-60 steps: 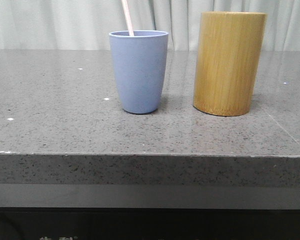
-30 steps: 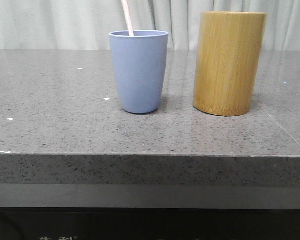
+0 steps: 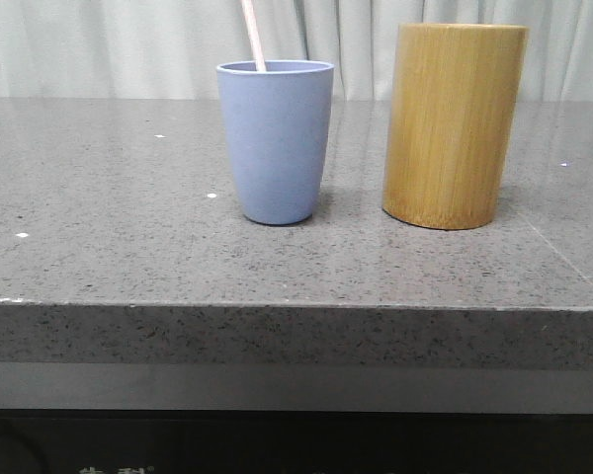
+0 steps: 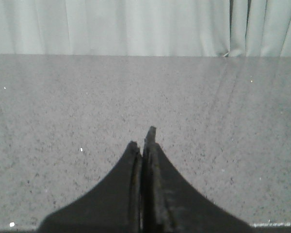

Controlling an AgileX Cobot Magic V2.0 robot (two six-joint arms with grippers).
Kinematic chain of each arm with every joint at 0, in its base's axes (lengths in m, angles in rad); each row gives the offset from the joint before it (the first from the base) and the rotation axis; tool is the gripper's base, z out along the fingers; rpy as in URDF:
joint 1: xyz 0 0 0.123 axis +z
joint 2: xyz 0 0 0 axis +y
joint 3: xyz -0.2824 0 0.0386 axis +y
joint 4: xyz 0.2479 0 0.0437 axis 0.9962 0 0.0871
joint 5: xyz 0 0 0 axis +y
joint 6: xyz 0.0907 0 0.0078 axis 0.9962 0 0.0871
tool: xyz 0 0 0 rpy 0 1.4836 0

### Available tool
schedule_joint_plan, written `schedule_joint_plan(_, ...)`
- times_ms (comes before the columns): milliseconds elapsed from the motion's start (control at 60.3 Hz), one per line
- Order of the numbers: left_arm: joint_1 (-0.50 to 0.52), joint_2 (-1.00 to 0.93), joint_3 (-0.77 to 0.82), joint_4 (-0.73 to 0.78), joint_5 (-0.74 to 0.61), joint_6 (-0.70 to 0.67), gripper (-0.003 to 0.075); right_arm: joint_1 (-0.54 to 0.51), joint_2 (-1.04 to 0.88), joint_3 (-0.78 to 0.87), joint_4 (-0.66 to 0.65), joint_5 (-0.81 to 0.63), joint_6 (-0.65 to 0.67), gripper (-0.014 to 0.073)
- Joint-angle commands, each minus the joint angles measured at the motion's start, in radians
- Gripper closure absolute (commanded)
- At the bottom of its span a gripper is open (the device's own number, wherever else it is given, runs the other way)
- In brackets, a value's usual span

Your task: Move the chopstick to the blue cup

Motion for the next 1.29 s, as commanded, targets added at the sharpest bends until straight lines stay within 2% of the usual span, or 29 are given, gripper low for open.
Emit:
schedule_joint_plan(0,0.001,-0.023,0.033,-0.008,-0.121,-0.009,0.0739,-0.004,0.009,-0.025,0.004,-0.085,-0.006,0.0708)
schedule_joint_plan(348,0.001,-0.025,0.249,-0.015,-0.409,-0.009,0.0739,-0.004,0.010,-0.025,0.004,-0.086,-0.006,0.0708)
schedule_joint_plan(1277,0.001,-0.023,0.247,-0.015,-0.394,-0.009,0.0739,-0.004,0.010,-0.025,0.004,-0.086,-0.006,0.0708)
